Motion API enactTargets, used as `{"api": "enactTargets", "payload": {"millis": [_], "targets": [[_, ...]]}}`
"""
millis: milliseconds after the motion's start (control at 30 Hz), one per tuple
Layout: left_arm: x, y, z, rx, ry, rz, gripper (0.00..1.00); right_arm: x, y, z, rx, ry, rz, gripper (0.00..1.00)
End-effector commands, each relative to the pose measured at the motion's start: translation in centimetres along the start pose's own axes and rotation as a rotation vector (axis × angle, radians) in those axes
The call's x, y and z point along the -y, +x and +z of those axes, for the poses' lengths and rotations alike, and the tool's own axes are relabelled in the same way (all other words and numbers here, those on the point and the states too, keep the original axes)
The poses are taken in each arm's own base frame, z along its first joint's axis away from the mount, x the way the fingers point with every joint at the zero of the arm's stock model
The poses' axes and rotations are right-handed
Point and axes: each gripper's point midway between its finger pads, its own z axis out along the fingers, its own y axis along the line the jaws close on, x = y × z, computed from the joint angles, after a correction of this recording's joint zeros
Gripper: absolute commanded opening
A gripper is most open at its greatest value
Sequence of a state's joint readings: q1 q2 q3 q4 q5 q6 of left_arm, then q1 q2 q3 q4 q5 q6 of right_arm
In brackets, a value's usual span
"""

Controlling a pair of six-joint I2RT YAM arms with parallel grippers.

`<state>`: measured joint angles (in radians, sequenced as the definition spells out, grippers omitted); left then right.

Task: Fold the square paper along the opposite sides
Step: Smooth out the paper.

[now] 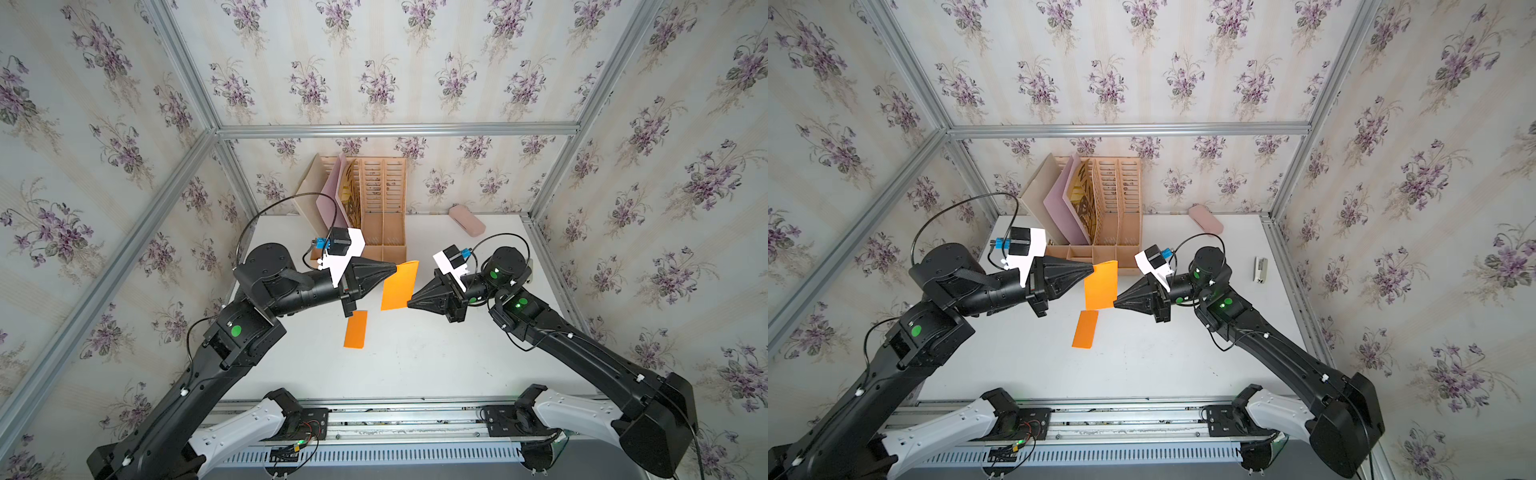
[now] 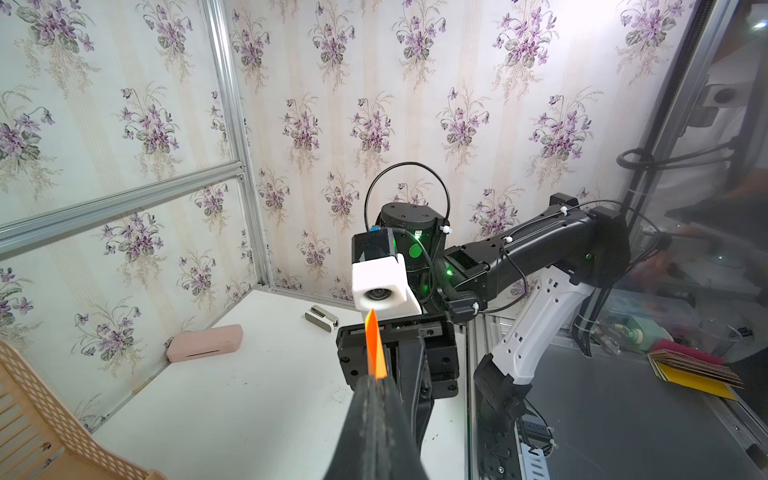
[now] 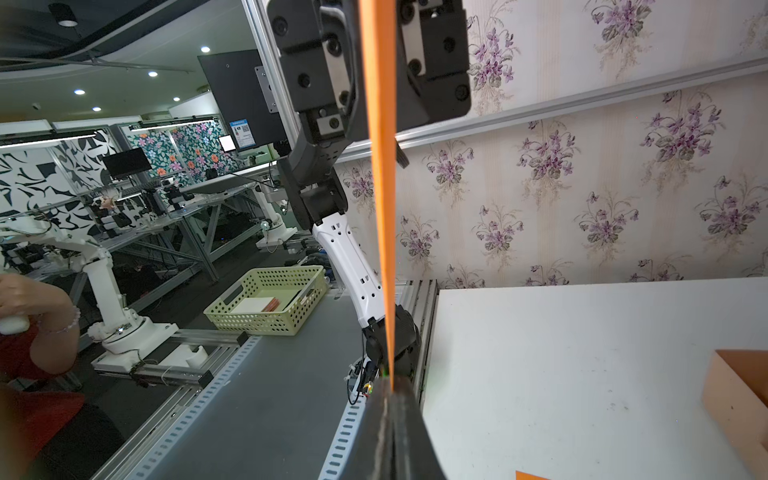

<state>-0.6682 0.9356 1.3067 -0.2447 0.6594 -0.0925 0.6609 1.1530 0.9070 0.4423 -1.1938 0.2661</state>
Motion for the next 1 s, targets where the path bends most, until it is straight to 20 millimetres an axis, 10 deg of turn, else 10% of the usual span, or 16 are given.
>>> {"api": "enactTargets", "payload": {"millis": [0, 767, 967], "targets": [[0.14, -1.01, -0.13, 0.035, 0.001, 0.034, 0.0, -0.02, -0.07, 0.04, -0.001, -0.002, -0.001, 0.0], [0.0, -0.93, -0.07, 0.033, -0.003, 0.038, 0.0, -0.51, 0.34, -0.25, 0.002, 0.018, -0.004, 0.0], [0.06, -0.89, -0.05, 0.034, 0.0, 0.038, 0.0, -0.21, 0.76, -0.01, -0.006, 0.012, 0.015, 0.2]]}}
